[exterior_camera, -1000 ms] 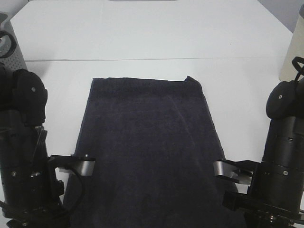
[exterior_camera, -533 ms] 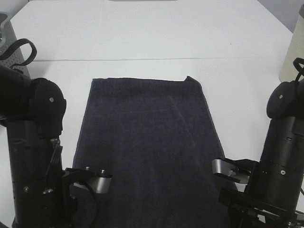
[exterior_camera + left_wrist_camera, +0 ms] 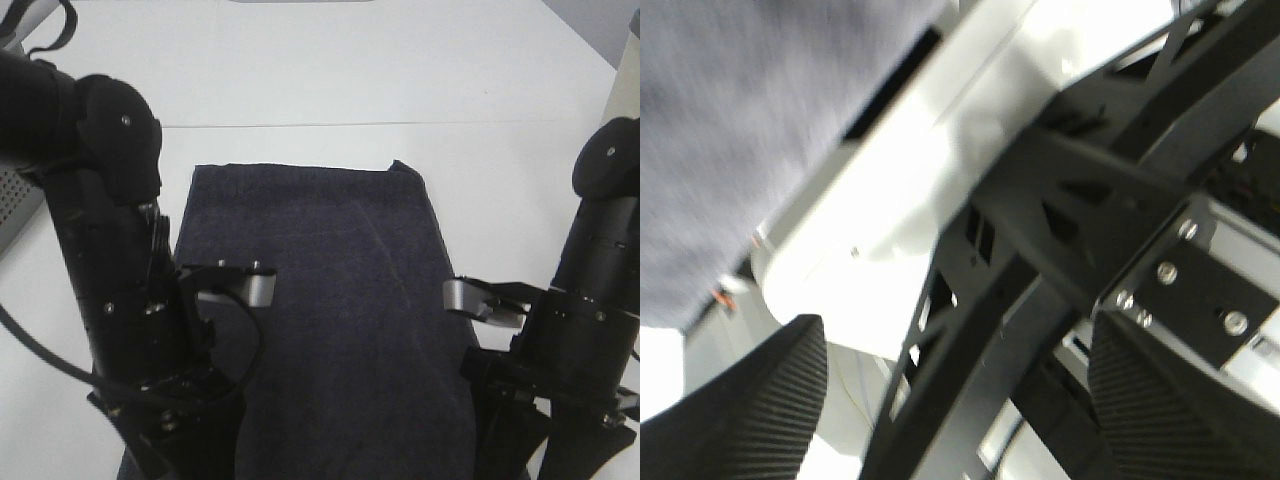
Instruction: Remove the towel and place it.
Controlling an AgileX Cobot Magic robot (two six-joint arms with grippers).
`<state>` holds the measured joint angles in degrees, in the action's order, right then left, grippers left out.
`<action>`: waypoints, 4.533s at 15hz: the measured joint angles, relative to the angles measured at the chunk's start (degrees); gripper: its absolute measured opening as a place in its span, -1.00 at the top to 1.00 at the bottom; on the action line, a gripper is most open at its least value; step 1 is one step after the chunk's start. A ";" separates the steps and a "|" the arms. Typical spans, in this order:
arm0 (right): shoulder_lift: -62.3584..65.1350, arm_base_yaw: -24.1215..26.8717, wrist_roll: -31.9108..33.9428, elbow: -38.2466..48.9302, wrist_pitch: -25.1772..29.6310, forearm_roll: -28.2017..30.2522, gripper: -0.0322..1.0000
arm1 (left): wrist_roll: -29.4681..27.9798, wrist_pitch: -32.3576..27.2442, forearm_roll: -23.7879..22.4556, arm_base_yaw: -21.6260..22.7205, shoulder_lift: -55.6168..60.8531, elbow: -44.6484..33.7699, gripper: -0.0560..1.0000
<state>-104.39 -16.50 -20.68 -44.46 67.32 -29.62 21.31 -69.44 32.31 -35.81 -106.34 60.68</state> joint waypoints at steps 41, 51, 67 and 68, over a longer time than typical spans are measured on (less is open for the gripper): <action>-46.24 18.22 -2.35 -83.48 2.18 -7.16 -0.66 | -1.83 3.04 7.28 33.75 -46.93 73.11 -0.73; -47.56 10.77 1.55 -84.34 -8.71 -3.15 -0.47 | -2.98 4.53 5.50 30.71 -47.73 73.51 -0.50; -47.38 7.73 8.94 -84.40 -17.76 9.05 0.93 | 0.46 11.57 5.33 27.96 -49.33 73.68 0.88; -46.93 7.73 10.03 -84.17 -18.96 9.45 0.93 | 1.32 12.72 5.16 27.96 -49.33 73.85 0.88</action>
<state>-151.32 -8.77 -10.66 -128.63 48.36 -20.17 22.63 -56.72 37.47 -7.85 -155.67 134.53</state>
